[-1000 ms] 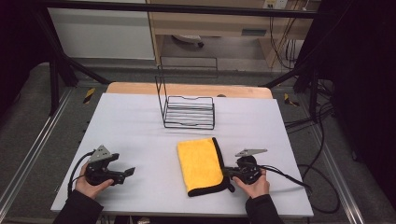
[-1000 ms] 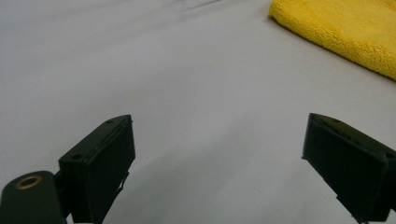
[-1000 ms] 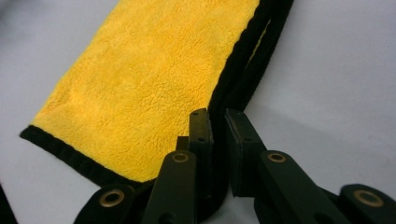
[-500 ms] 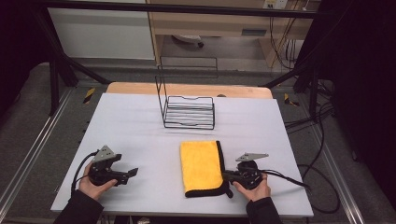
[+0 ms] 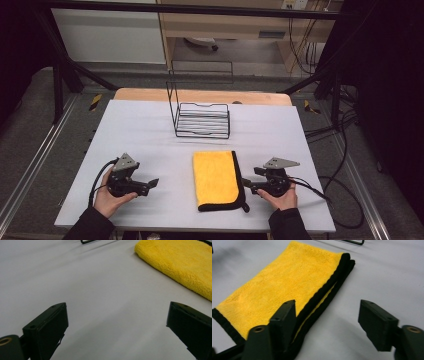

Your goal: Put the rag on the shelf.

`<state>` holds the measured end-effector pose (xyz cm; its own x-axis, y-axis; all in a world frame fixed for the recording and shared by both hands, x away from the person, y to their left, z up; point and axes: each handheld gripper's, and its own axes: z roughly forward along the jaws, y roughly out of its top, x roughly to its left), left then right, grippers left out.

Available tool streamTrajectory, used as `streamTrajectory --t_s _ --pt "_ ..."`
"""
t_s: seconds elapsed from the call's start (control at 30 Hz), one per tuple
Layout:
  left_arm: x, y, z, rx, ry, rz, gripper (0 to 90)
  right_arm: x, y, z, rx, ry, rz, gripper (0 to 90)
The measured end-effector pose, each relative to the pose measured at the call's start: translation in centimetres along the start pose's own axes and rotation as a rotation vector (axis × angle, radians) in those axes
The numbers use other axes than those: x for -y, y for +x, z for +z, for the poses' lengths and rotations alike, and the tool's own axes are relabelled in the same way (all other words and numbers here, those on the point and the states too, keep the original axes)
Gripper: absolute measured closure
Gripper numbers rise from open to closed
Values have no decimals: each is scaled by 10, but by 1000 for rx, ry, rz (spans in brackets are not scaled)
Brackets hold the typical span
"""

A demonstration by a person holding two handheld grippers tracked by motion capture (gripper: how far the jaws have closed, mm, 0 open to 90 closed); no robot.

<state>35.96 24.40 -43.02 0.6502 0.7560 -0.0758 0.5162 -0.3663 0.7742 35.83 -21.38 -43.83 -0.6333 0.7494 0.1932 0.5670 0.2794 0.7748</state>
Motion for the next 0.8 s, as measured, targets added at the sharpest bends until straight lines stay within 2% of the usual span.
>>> streamTrajectory --t_s 0.03,0.13,0.23,0.37,0.8 --pt "-2 -2 2 3 -1 3 38 0 0 0 0 0 0 262" --pt "-8 -8 8 6 15 21 38 1 -2 3 11 -3 -15 178" --pt "-15 -13 14 6 17 22 49 1 -2 4 9 -7 -25 113" --pt "-25 -19 23 17 19 29 53 1 -3 4 11 -5 -24 87" --pt "-59 -36 57 32 27 6 92 1 -2 4 27 -3 -15 36"
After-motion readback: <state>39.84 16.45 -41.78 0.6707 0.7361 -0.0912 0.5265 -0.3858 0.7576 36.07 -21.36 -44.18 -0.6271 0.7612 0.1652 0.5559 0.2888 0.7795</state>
